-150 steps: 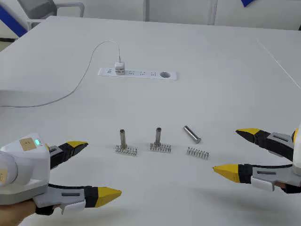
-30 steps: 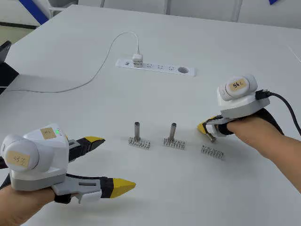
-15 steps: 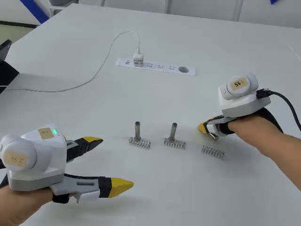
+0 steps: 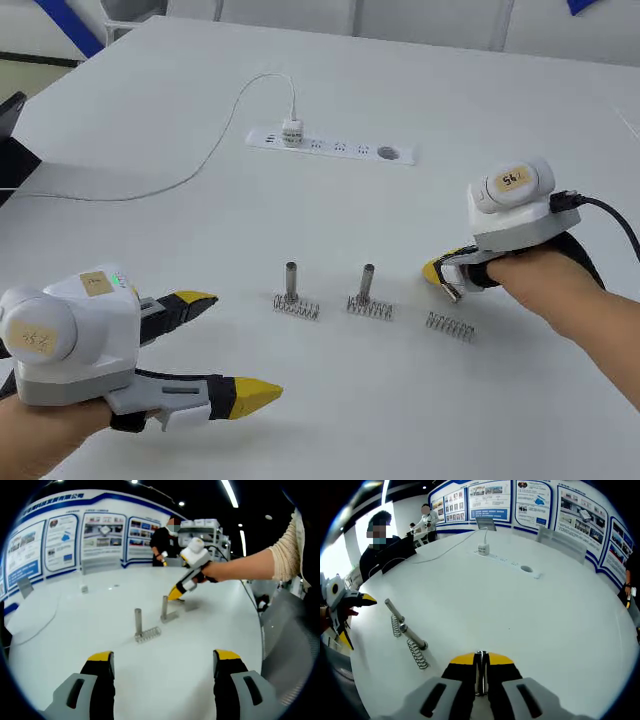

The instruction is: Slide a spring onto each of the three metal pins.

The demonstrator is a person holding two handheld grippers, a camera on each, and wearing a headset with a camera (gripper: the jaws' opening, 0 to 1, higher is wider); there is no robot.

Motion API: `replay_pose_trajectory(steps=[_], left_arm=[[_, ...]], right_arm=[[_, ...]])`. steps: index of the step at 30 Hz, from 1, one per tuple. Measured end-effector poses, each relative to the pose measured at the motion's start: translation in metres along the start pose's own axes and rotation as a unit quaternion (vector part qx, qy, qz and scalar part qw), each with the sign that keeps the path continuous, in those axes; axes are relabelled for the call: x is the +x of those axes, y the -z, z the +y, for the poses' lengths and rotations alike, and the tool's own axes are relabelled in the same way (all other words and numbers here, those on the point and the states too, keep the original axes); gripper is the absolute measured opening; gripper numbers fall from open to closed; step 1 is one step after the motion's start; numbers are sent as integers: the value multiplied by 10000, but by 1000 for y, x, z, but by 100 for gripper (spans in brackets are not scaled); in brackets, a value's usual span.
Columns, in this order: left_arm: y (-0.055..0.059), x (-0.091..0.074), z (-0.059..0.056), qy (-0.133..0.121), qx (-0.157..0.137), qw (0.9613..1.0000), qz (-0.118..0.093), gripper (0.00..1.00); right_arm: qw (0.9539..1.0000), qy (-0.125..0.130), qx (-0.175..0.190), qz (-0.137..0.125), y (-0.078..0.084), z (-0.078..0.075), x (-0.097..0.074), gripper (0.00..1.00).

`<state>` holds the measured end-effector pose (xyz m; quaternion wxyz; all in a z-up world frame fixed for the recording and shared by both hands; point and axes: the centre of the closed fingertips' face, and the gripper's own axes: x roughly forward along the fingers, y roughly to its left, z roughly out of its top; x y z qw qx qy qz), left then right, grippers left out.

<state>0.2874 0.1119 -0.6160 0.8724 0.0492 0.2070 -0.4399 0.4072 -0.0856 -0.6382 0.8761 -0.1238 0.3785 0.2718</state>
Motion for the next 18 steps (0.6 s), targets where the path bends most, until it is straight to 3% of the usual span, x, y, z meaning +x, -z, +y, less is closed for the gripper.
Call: replay_pose_trajectory(steps=[18], left_arm=[[-6, 1, -8, 41, 87, 9999, -44, 82]], right_arm=[[9992, 131, -152, -337, 2, 7, -31, 9]])
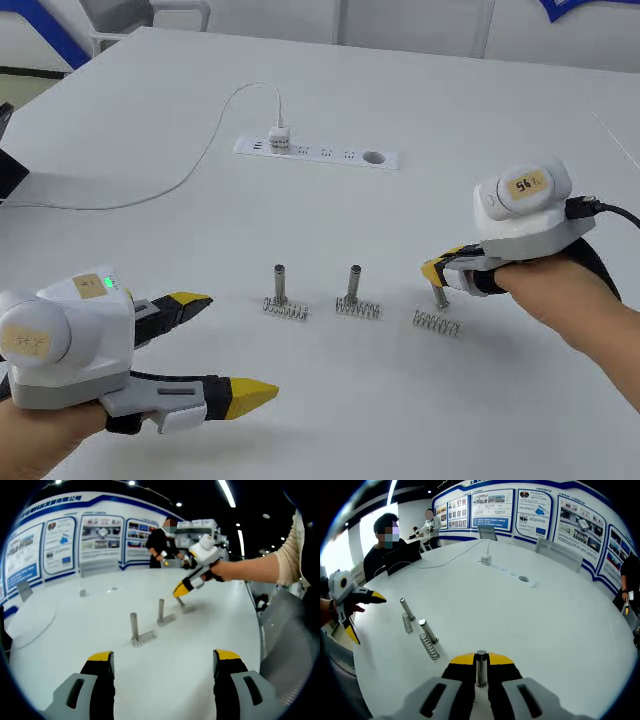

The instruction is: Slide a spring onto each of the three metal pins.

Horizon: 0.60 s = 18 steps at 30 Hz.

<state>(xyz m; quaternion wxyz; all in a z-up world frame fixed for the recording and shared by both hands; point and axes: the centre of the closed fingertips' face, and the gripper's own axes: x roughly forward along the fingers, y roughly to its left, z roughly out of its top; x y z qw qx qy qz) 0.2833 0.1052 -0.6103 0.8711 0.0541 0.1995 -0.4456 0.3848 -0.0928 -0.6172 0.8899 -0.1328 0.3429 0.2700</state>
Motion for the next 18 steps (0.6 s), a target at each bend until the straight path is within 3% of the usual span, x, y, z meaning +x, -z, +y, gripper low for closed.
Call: replay_pose_trajectory(steps=[18], left_arm=[[-3, 0, 0, 11, 26, 10000, -23, 82]], right_arm=[[9994, 63, 131, -307, 3, 2, -15, 9]])
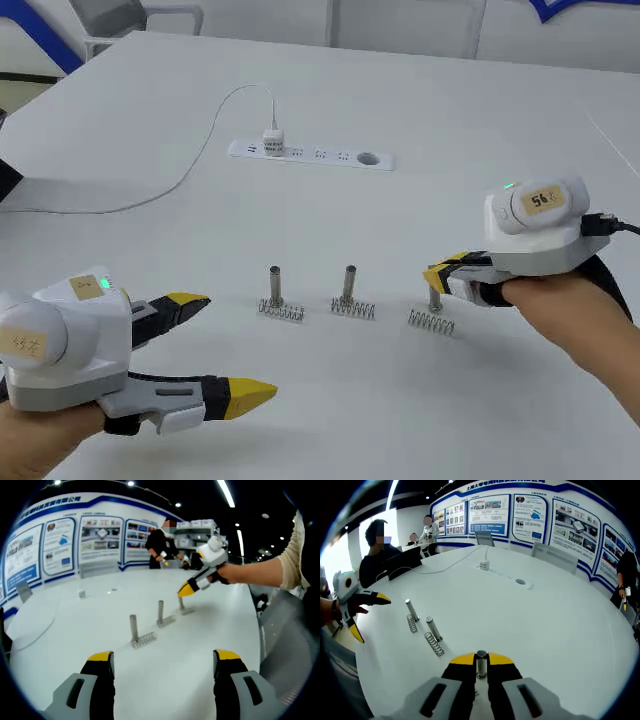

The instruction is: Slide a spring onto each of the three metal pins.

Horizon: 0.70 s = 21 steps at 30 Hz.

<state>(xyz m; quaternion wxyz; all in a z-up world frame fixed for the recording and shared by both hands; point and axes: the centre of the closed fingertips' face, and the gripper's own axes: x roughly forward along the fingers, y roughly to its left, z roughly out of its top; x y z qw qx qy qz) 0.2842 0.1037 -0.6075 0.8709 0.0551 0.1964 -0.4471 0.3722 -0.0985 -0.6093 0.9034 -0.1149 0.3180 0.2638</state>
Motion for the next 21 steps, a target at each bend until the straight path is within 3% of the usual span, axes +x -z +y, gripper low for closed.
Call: replay_pose_trajectory(steps=[21], left_arm=[[0, 0, -2, 13, 0, 10000, -7, 82]], right_arm=[[10000, -22, 79, 1, 8, 0, -9, 9]])
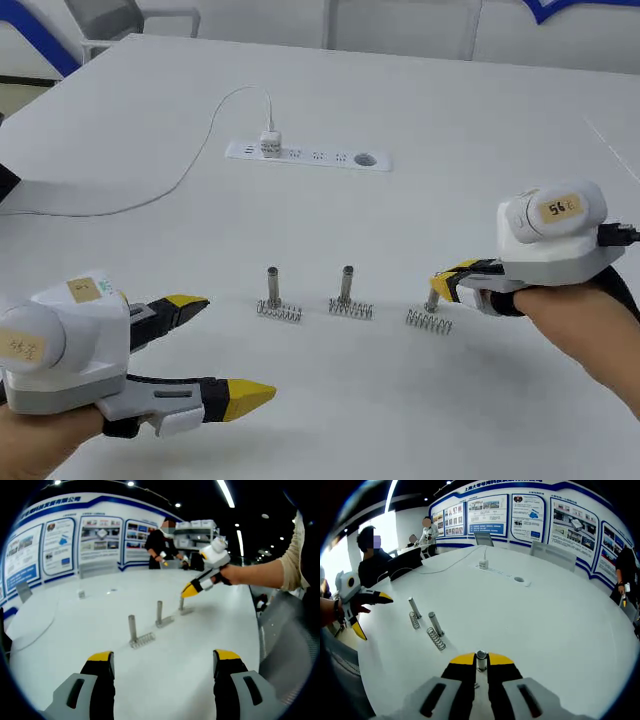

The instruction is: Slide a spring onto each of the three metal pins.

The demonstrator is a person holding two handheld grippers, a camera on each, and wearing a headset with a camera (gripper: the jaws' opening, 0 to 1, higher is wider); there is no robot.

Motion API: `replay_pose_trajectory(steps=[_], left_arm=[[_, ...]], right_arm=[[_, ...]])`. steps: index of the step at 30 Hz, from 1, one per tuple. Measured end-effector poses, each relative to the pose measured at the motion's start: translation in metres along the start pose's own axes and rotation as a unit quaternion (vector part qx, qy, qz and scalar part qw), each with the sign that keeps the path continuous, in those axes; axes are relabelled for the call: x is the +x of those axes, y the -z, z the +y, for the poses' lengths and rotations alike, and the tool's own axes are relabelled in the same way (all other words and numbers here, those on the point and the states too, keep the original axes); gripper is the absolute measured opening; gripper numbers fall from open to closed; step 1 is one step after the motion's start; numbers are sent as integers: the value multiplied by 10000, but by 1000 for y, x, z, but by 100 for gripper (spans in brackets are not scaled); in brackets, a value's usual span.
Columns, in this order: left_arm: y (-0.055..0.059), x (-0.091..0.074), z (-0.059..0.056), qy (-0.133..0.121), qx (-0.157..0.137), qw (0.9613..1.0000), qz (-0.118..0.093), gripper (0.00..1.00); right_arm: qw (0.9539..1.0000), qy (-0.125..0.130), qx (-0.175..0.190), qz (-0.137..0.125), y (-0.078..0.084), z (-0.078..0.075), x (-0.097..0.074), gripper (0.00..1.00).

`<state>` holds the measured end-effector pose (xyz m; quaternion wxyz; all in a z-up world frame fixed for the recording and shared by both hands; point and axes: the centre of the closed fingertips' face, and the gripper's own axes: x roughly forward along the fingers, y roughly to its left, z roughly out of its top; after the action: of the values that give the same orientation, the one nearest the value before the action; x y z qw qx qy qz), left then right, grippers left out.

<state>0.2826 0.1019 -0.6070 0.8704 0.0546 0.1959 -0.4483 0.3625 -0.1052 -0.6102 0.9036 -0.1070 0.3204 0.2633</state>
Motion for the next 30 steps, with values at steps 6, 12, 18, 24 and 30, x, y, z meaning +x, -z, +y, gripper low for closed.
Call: replay_pose_trajectory(steps=[6, 12, 18, 24, 30], left_arm=[[0, 1, -2, 24, 8, 10000, 12, 82], [0, 1, -3, 25, 16, 10000, 17, 82], [0, 0, -3, 21, 30, 10000, 8, 82], [0, -1, -3, 5, 20, 10000, 5, 82], [-1, 0, -2, -1, 24, 10000, -10, 82]], right_arm=[[10000, -39, -15, -7, 0, 1, 0, 9], [9999, -50, -86, -56, -1, 2, -2, 12], [9998, -66, -153, -93, -3, 5, -5, 14], [9996, -53, -185, -186, -5, 2, -14, 16], [9994, -108, -241, -234, -2, -5, -19, 17]])
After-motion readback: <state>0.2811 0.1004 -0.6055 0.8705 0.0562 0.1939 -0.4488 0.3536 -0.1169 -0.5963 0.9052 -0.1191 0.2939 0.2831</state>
